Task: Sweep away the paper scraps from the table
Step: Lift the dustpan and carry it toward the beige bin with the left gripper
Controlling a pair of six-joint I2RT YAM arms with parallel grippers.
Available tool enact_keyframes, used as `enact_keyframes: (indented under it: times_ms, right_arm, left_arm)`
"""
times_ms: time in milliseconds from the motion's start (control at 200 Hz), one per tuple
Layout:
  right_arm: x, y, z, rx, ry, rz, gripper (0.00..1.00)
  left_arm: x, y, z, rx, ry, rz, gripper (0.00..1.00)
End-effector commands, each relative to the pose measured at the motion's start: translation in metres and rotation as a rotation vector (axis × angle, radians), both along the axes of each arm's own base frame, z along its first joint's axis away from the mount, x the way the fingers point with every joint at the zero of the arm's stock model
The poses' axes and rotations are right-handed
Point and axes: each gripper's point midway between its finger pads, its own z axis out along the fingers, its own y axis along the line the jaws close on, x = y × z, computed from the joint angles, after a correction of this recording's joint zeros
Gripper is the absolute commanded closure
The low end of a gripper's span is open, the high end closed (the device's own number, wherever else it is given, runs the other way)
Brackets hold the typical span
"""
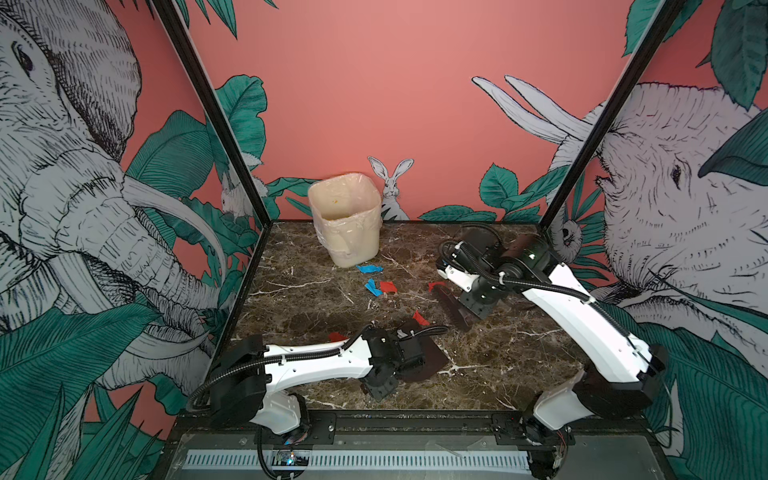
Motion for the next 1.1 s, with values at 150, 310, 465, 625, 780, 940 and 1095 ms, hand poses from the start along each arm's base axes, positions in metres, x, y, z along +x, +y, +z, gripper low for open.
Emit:
enact_keyframes:
  times_ms: [150,310,465,625,780,940,1095]
  right_arm:
    - [0.007,-0.029,0.003,0.163,-0.035,-0.172,1.00]
    - [0.006,-0.030,-0.002,0.225,-0.008,-0.189,1.00]
    - [0.004,-0.029,-0.002,0.256,-0.003,-0.184,1.00]
    - [0.004,-0.027,-0.004,0.276,0.010,-0.175,1.00]
    - [0.007,-0.023,-0.005,0.293,0.013,-0.164,1.00]
    - [0.007,-0.023,-0.009,0.304,0.020,-0.159,1.00]
    - [0.007,-0.024,-0.009,0.314,0.024,-0.155,1.00]
  left_arm:
    - [0.027,0.008,0.058,-0.098,-0.176,0.089,1.00]
    - [0.038,0.023,0.078,-0.105,-0.170,0.172,1.00]
    - [0.050,0.039,0.101,-0.143,-0.169,0.262,1.00]
    - [0.062,0.075,0.117,-0.104,-0.192,0.365,1.00]
    - [0.074,0.105,0.129,-0.109,-0.232,0.480,1.00]
    - [0.081,0.125,0.146,-0.093,-0.279,0.548,1.00]
    - [0.091,0.150,0.166,-0.077,-0.335,0.626,1.00]
